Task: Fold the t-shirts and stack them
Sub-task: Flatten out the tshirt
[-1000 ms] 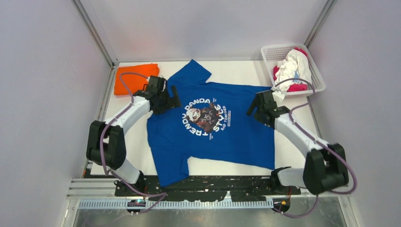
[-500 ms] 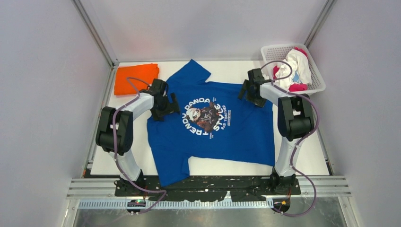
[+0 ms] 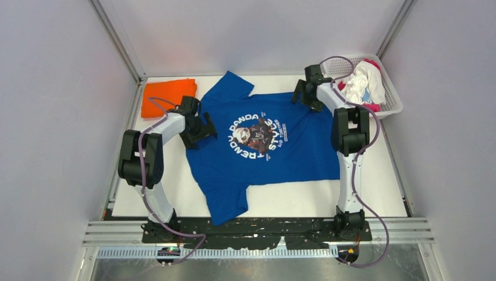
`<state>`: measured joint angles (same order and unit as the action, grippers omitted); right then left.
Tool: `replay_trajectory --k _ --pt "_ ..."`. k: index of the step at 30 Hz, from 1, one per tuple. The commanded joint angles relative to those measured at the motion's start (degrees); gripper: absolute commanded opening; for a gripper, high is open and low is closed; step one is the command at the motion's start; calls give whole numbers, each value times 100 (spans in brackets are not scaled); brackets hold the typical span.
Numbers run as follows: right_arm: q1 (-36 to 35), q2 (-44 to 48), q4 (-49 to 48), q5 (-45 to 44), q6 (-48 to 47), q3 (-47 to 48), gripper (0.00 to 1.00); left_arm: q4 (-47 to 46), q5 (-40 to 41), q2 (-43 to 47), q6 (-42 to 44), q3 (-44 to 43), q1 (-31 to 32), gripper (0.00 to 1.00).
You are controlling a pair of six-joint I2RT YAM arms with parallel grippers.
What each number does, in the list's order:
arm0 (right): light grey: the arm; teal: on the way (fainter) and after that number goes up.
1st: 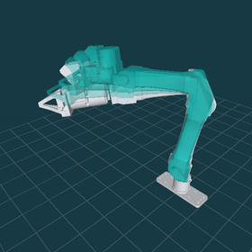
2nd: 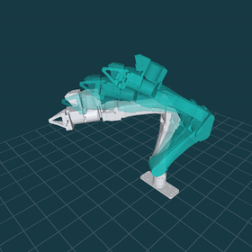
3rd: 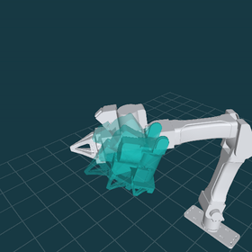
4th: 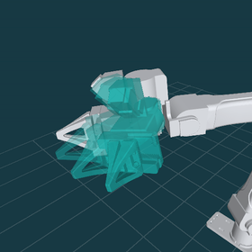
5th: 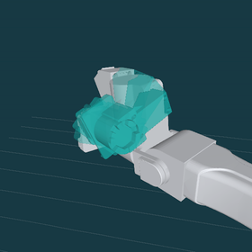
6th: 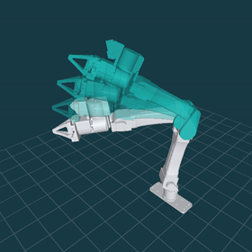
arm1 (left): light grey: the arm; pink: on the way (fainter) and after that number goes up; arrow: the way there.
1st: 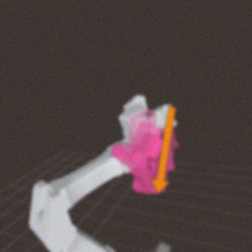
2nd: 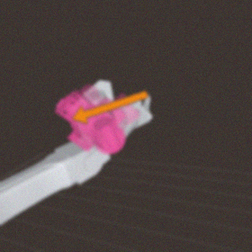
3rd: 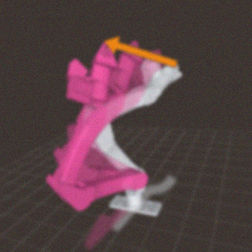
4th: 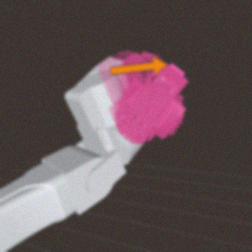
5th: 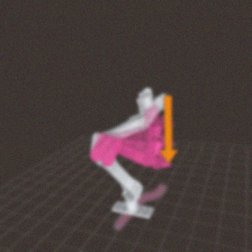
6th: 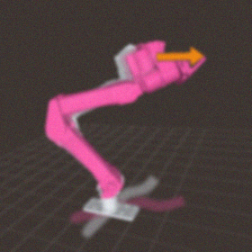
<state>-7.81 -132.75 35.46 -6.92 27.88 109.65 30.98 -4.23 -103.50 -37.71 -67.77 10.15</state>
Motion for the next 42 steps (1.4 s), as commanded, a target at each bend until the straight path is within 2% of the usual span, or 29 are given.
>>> replay_trajectory --k 1,4,8,12,15,20,23,25,28,31,33,36,39,42 --pt "63 -475 353 61 -159 857 96 -68 -49 -345 -123 -552 -22 100" --pt "124 -508 451 44 -131 1026 96 124 87 -509 -120 -825 -22 100" --pt "135 182 384 16 -332 797 96 188 128 -193 -47 -797 -15 100" --pt "131 1500 -119 63 -494 -275 95 86 134 795 -8 -277 46 100" --pt "138 2579 -509 69 -490 -1589 95 65 242 1645 -46 335 267 100" --pt "135 4743 -999 147 -315 -4091 95 470 892 2981 -172 1514 1200 100" --pt "80 6009 -1515 862 -76 -5305 95 625 773 3810 -584 2239 1849 100" --pt "-196 6569 -1915 1615 22 -6034 95 568 533 4329 -753 2645 2243 100" --pt "-1241 7044 -2076 2047 161 -6511 96 421 129 5155 -952 3261 3114 100" --pt "-2295 7164 -2660 2528 775 -6884 95 -322 -526 5684 -1172 3945 3721 100" --pt "-2968 7007 -3407 2675 1053 -7016 95 -287 -519 5950 -1200 4233 3834 100" --pt "-4000 6473 -3415 2424 1125 -6657 96 -545 -450 6364 -1230 4707 3845 100" --pt "-4410 5609 -3673 2330 1417 -6412 95 -1457 -1064 6546 -1373 5209 3845 100" --pt "-4860 4920 -3855 2320 1590 -5985 95 -1541 -1085 6499 -1428 5376 3854 100"
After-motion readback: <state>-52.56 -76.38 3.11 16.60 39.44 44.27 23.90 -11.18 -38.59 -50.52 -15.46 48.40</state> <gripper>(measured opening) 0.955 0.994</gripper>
